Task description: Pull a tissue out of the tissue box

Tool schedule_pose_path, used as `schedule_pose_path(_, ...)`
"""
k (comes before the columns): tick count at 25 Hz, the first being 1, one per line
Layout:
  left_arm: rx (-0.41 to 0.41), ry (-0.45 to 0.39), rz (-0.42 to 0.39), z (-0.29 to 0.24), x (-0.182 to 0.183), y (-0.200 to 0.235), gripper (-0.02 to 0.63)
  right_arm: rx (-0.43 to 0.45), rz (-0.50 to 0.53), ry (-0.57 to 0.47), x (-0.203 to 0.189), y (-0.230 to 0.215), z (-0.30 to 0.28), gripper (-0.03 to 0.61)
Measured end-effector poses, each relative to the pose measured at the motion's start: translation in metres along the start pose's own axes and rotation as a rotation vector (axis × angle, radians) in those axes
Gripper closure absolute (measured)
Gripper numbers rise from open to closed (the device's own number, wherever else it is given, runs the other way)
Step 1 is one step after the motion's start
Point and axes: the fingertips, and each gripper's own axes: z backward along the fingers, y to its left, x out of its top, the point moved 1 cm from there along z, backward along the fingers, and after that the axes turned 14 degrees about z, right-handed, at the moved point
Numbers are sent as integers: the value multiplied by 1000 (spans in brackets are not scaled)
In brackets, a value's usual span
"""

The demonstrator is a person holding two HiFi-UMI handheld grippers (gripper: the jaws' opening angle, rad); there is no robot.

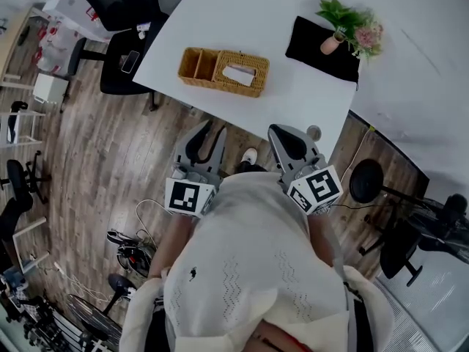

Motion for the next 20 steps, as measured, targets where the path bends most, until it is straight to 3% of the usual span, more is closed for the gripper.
schedule_pose_path(9,-5,30,-13,-21,1,5,511,-13,-10,4,-1,-17,-3,577)
schedule_pose_path(20,-127,119,-46,-60,-6,23,511,-141,-50,45,-6,-35,-9,577)
